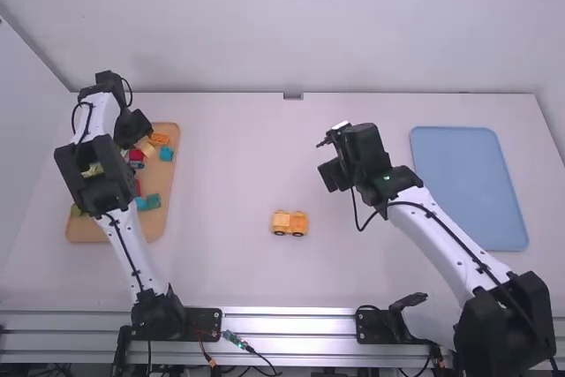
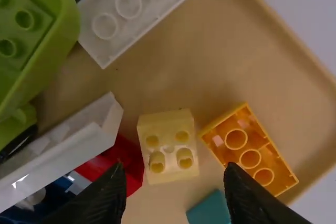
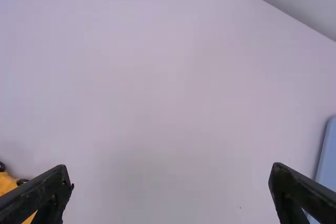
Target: Assemble lego blocks to make yellow taxi
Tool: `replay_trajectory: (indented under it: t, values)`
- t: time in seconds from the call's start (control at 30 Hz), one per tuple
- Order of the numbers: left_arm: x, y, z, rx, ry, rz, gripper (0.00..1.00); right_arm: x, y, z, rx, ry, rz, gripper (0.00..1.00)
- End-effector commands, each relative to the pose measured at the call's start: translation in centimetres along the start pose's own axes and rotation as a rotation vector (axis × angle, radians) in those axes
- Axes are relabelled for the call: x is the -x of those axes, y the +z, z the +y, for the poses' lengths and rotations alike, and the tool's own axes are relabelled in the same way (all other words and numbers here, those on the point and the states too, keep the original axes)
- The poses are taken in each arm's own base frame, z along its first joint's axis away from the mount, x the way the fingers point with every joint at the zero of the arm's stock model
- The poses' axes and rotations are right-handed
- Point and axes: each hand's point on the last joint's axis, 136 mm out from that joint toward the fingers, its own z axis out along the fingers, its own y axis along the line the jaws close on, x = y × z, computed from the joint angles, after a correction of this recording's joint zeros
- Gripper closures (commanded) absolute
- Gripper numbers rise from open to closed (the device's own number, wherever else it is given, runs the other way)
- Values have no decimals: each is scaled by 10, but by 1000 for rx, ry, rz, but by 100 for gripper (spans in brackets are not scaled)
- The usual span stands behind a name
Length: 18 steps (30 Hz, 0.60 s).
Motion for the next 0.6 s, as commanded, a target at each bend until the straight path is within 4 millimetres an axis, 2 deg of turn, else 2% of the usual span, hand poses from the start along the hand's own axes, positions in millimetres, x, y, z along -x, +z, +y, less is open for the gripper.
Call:
replay_trajectory:
  t: [0.0,0.27,0.57]
  values:
    - [-4,3,0,5,3,13,51,11,-3,-4,-12,6,-20,1]
    - [-5,3,1,7,3,18,51,10,-3,-4,-9,6,-18,1]
    - [-14,20,4,15,4,29,52,10,-3,-3,-11,4,-15,1]
